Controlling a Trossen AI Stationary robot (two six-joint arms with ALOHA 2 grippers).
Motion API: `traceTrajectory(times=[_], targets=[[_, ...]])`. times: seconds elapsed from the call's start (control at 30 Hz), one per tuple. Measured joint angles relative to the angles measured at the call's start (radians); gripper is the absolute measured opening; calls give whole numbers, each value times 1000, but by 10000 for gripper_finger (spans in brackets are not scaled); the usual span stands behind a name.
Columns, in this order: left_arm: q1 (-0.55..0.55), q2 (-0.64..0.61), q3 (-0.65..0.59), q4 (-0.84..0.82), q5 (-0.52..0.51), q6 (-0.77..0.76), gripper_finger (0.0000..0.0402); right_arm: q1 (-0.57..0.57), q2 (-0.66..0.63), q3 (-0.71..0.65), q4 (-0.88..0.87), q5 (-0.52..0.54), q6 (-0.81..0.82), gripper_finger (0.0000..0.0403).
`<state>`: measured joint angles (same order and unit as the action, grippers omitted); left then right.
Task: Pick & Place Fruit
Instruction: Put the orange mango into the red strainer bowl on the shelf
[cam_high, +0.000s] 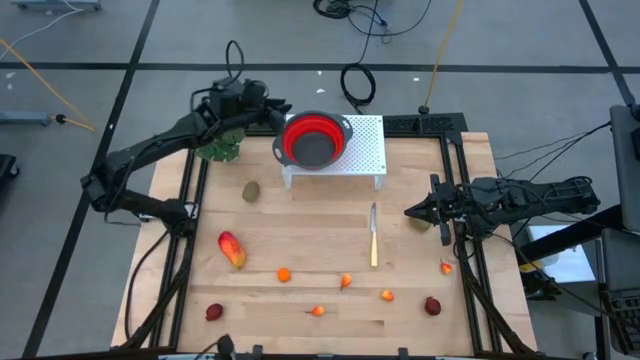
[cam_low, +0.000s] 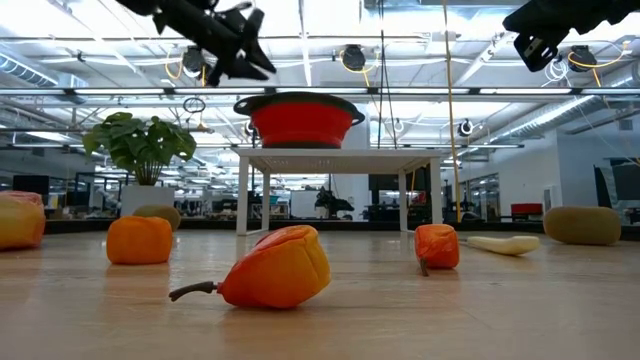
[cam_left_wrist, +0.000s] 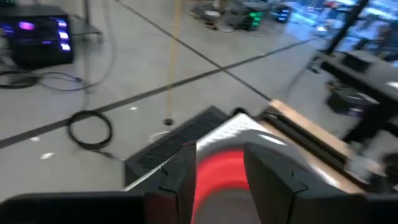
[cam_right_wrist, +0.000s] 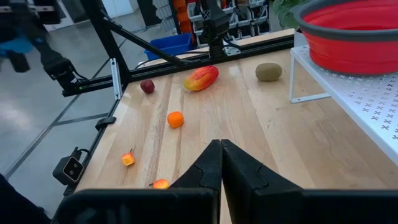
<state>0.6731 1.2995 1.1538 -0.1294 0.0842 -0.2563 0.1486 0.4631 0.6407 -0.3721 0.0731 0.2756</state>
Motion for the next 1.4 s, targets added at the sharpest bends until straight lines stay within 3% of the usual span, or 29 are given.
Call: traceTrajectory(times=[0.27, 0.57, 0.87, 1.4], targets=[[-127, -121, 0, -130, 2, -42, 84, 0, 0, 0, 0, 0, -11, 0], [-329, -187, 0, -232, -11, -58, 5, 0, 0, 0, -27, 3, -35, 0], [-480, -190, 0, -325, -94, -157, 3, 0, -12, 0, -67, 3, -93, 0], [-700, -189, 0, -484, -200, -396, 2, 0, -183, 0, -163, 11, -113, 0]])
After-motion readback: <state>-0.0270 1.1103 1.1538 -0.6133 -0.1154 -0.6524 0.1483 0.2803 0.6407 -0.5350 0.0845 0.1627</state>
